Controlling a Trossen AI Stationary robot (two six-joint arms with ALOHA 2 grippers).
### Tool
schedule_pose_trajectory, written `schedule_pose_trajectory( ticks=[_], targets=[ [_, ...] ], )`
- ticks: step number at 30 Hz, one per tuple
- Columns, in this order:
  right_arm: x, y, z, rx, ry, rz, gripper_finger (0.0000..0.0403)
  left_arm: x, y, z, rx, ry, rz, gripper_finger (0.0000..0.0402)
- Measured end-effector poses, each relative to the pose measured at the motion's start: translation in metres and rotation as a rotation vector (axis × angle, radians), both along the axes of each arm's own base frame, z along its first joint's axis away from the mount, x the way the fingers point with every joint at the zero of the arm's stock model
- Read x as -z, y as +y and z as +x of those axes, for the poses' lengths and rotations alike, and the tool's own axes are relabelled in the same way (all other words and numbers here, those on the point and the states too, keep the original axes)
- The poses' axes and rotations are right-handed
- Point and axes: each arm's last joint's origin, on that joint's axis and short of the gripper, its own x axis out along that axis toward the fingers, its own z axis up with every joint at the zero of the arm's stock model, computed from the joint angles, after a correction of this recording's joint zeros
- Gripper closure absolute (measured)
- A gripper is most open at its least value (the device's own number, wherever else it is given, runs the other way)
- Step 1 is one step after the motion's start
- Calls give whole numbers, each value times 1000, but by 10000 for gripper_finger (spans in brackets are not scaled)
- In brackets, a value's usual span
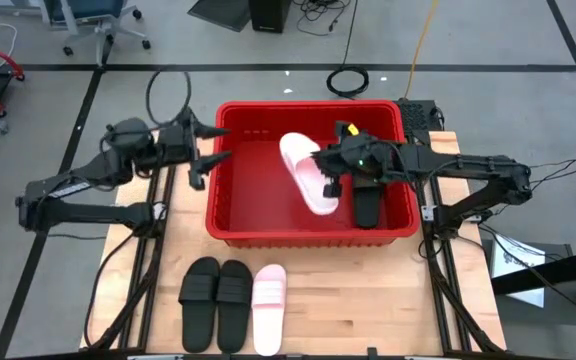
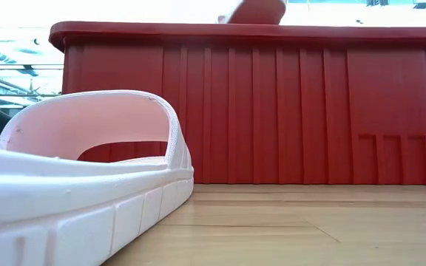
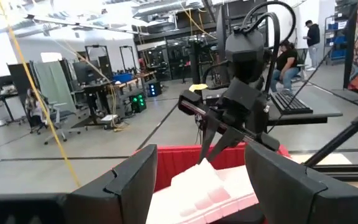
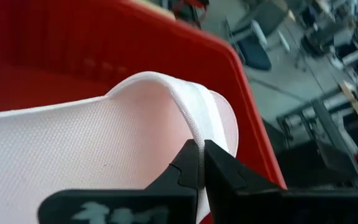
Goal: Pick and place slides into bin
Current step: Put the pink slide into the red organizer bin
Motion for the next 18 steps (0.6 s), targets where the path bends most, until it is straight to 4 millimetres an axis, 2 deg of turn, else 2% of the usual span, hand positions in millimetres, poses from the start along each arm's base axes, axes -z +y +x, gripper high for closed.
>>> schedule_pose_trajectory(
  ticks=[7, 10, 18],
  targets=[
    [8, -32, -5, 53, 55, 56, 403, 14, 46, 15, -87, 44, -71, 153],
    [17, -44, -7, 77, 50, 76, 403, 19, 63, 19, -67, 48, -88, 153],
    [55, -76, -18, 183, 118, 88, 403, 23, 90, 15, 1, 21, -139, 153]
  ],
)
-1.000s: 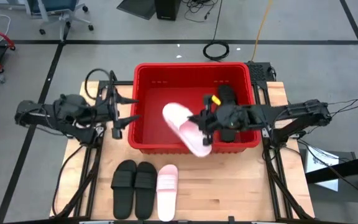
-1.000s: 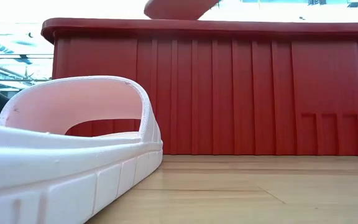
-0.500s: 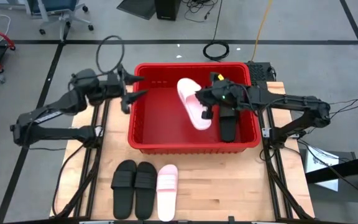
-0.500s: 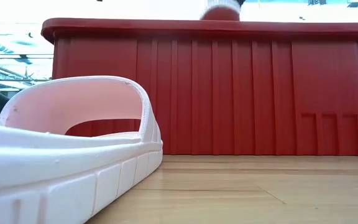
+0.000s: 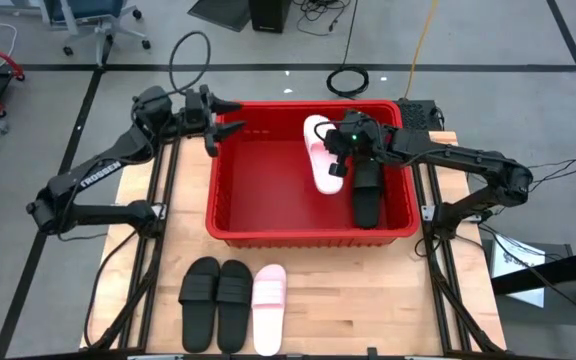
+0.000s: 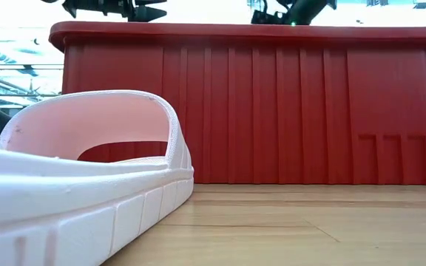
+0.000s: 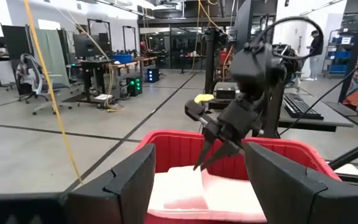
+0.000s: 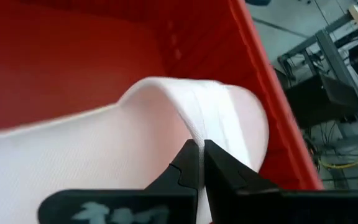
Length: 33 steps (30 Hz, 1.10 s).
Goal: Pick and place slides into bin
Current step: Put the pink slide into the red organizer bin
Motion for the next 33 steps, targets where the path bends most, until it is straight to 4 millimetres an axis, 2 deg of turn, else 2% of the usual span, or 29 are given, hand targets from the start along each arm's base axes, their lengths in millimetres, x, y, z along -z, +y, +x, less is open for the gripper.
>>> schedule_pose_trajectory(
  ticks=[11, 22, 33],
  targets=[
    [53, -19, -15, 66, 54, 14, 403, 2, 6, -2, 0, 10, 12, 153],
    [75, -36, -27, 57, 3, 52, 403, 2, 6, -2, -1, 12, 25, 153],
    [92, -36, -32, 50, -10, 68, 403, 3, 6, -2, -1, 20, 18, 153]
  ],
)
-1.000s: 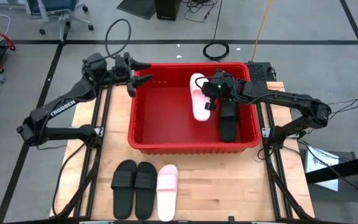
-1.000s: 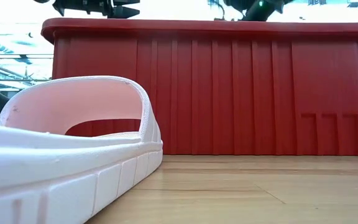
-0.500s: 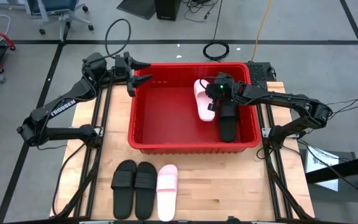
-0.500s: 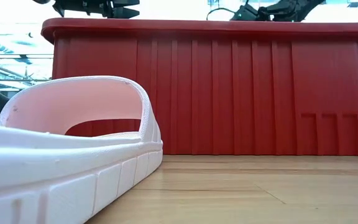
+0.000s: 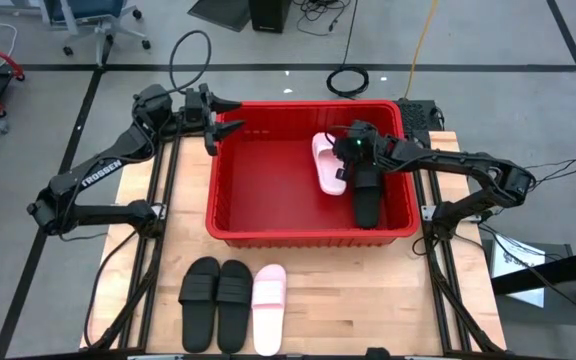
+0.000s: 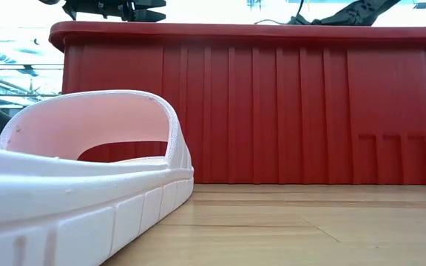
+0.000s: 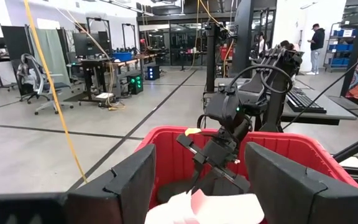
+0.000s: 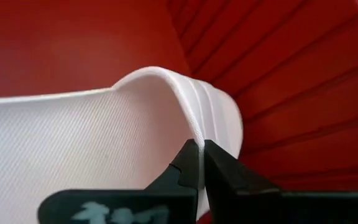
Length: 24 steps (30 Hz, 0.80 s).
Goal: Pick and place slides into bin
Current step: Put the pink slide into the red organizer bin
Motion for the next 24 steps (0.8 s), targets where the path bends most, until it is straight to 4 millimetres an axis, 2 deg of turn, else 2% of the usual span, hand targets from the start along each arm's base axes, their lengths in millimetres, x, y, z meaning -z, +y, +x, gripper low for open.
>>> schedule_pose_trajectory(
  ticks=[11, 19, 24],
  targets=[
    [17, 3, -5, 12, 10, 22, 403, 0, 0, 0, 2, -2, -8, 153],
    [40, -6, 6, 4, 54, 25, 403, 0, -2, 2, 14, -3, -15, 153],
    [47, -14, 3, 47, 90, 23, 403, 0, -3, 2, 21, -2, -17, 153]
  ],
)
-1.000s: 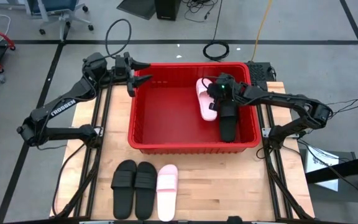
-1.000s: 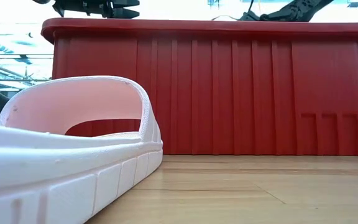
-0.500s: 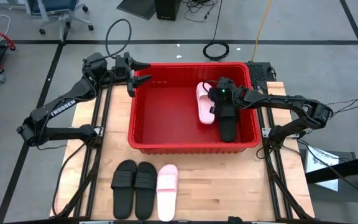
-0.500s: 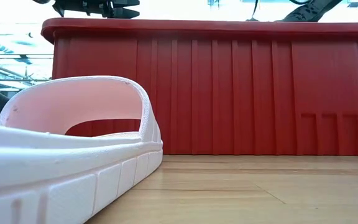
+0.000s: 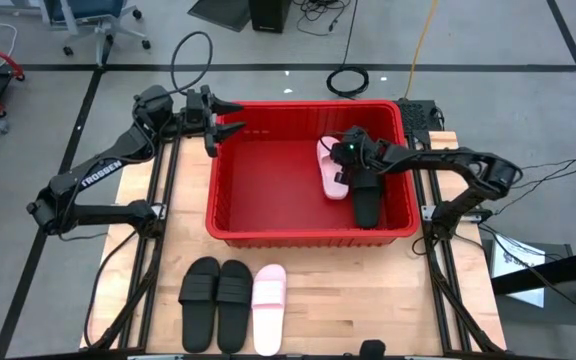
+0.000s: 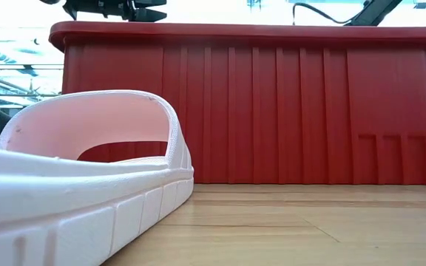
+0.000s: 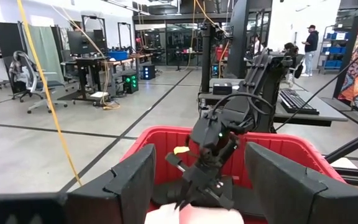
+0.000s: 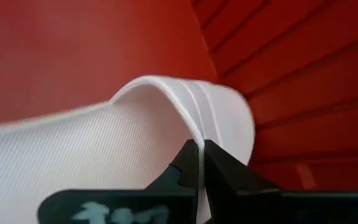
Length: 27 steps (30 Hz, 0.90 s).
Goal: Pick and place slides into bin
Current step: Put the pink slide into the red organizer bin
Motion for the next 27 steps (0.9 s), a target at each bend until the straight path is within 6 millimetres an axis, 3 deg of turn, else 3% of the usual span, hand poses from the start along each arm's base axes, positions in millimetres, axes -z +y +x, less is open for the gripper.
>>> schedule_pose_trajectory(
  ticks=[27],
  targets=[
    [-5, -6, -1, 40, -64, -12, 390, 1, 0, 0, 9, 5, -13, 153]
  ],
)
